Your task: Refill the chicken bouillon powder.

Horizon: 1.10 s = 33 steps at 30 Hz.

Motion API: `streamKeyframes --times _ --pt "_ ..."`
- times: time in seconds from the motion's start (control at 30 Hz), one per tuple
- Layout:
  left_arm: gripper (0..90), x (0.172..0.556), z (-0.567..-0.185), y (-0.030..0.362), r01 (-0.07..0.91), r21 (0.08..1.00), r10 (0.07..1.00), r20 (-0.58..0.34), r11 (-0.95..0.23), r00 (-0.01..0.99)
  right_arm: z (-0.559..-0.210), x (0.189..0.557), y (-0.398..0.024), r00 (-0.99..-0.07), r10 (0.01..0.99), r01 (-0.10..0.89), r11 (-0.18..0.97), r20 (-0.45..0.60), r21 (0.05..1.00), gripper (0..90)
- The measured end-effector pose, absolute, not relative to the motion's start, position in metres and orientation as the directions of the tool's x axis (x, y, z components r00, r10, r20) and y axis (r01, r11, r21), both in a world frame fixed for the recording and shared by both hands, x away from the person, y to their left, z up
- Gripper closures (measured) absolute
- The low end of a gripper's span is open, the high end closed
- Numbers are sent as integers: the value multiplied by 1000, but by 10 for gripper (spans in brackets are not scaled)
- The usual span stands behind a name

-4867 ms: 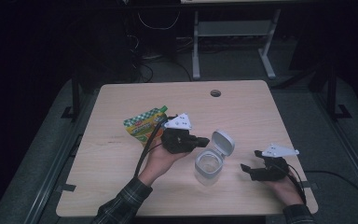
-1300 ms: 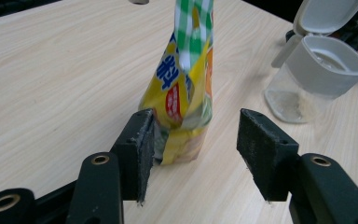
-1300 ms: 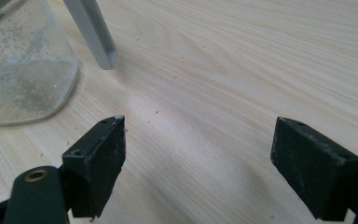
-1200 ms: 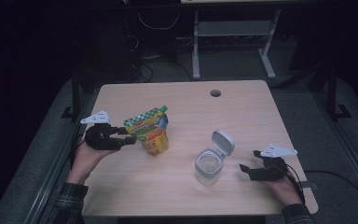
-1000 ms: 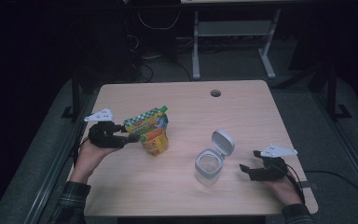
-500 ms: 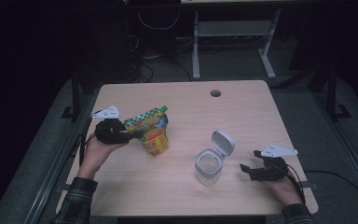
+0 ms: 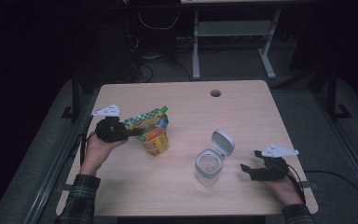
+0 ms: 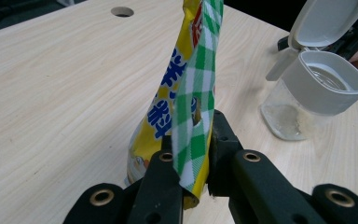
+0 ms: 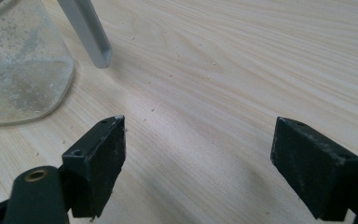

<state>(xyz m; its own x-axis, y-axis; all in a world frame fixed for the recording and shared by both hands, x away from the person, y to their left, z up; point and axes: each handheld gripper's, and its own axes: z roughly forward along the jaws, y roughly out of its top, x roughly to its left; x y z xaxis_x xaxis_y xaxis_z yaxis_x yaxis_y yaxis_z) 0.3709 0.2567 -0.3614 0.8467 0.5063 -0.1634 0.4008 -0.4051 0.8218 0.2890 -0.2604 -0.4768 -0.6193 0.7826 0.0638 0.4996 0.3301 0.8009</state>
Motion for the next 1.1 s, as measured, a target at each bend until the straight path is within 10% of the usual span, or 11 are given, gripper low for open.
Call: streamKeyframes --times 1.1 --pt "881 349 -333 234 389 847 467 -196 -362 862 -471 283 -261 -616 784 486 311 68 817 175"
